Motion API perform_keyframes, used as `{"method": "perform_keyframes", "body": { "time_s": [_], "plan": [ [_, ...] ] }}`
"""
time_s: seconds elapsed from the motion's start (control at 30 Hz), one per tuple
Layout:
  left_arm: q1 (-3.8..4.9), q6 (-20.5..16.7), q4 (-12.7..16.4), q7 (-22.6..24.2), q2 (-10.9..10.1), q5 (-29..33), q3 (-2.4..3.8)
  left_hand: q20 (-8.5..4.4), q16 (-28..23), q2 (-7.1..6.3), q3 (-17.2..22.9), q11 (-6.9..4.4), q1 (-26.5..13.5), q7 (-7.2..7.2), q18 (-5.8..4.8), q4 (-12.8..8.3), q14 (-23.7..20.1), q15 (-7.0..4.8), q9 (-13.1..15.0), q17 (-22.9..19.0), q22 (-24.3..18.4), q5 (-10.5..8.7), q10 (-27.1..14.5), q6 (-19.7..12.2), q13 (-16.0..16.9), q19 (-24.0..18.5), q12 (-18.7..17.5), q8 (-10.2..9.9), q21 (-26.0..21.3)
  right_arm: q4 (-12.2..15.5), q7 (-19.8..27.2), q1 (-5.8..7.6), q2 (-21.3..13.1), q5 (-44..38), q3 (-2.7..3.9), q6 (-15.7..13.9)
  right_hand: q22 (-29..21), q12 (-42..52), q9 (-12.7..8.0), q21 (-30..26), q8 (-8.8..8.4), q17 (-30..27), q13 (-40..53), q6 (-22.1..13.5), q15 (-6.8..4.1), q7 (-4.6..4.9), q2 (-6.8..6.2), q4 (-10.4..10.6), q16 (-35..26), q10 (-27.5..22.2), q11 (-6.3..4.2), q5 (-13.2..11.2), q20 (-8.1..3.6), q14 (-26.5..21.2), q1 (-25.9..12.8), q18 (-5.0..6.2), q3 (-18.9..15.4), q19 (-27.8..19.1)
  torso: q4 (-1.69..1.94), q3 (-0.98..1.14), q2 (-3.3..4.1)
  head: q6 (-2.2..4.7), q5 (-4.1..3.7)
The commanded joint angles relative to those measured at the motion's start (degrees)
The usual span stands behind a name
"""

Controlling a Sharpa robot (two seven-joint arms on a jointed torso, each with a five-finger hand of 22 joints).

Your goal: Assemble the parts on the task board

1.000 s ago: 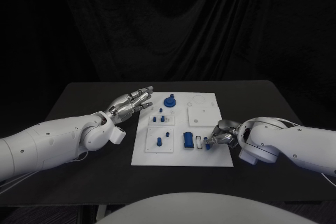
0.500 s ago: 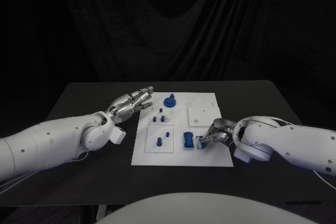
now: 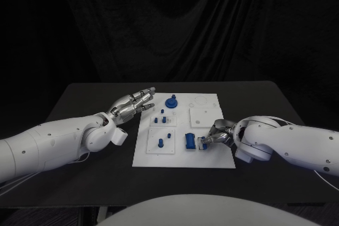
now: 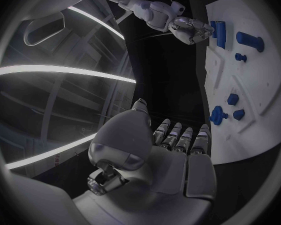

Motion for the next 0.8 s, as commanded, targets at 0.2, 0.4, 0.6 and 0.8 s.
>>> {"method": "perform_keyframes", "body": {
  "time_s": [0.2, 0.4, 0.6, 0.8],
  "plan": [
    [-0.13, 0.96, -0.07, 0.57, 0.18, -0.33, 0.05, 0.08, 0.09, 0.37, 0.32, 0.34, 0.29, 0.23, 0.23, -0.05, -0.08, 0.4, -0.04, -0.02, -0.04, 0.49, -0.18, -0.3, -0.05, -0.12, -0.12, 0.08, 0.3, -0.16, -1.76, 0.02, 0.31, -1.0, 0.02, 2.03, 13.06, 0.15, -0.58, -0.41, -0.15, 10.97, 15.07, -0.54, 0.1, 0.15, -0.18, 2.08, -0.21, 6.09, -0.18, 0.07, 0.44, 5.28, -2.49, 0.16, -0.95, 2.76, -0.07, 0.01, 0.01, 0.01, 0.13],
    [-0.13, 0.98, -0.19, 0.56, 0.2, -0.33, 0.05, 0.08, 0.09, 0.4, 0.38, 0.34, 0.38, 0.25, 0.22, -0.11, -0.08, 0.42, -0.05, -0.02, -0.04, 0.7, -0.19, -0.32, -0.05, -0.12, -0.14, 0.07, 0.3, -0.2, -1.38, 0.02, 0.53, -1.02, 0.02, 1.93, 13.01, 0.15, -0.82, -0.56, -0.12, 11.04, 15.07, -0.45, 0.15, 0.16, -0.42, 3.18, -0.18, 6.09, -0.17, -0.02, 0.48, 5.29, -3.49, 0.19, -2.15, 2.68, -0.07, 0.02, -0.02, 0.01, 0.17],
    [-0.14, 1.04, -0.27, 0.48, 0.25, -0.33, 0.05, 0.09, 0.09, 0.45, 0.5, 0.33, 0.56, 0.28, 0.2, -0.23, -0.08, 0.44, -0.05, -0.02, -0.04, 1.07, -0.2, -0.33, -0.06, -0.11, -0.19, 0.07, 0.31, -0.13, -0.96, 0.02, 0.69, -1.5, 0.02, 1.53, 12.92, 0.15, -1.01, -0.82, -0.12, 11.05, 15.07, -0.45, 0.16, 0.17, -0.54, 3.87, -0.18, 6.09, -0.15, -0.01, 0.49, 5.29, -3.93, 0.26, -2.87, 2.55, -0.07, 0.03, -0.03, 0.01, 0.21],
    [-0.15, 1.08, -0.3, 0.41, 0.29, -0.33, 0.05, 0.09, 0.09, 0.5, 0.63, 0.33, 0.76, 0.3, 0.18, -0.4, -0.08, 0.47, -0.05, -0.02, -0.04, 1.55, -0.22, -0.32, -0.06, -0.12, -0.2, 0.08, 0.32, -0.18, -0.6, 0.01, 0.74, -3.19, 0.01, 1.23, 12.84, 0.15, -1.23, -1.07, -0.13, 11.31, 15.07, -0.52, 0.18, 0.2, -0.78, 4.74, -0.1, 6.09, -0.14, 0.01, 0.51, 5.34, -4.5, 0.32, -3.72, 2.41, -0.04, 0.0, -0.01, 0.01, 0.32]
  ]
}}
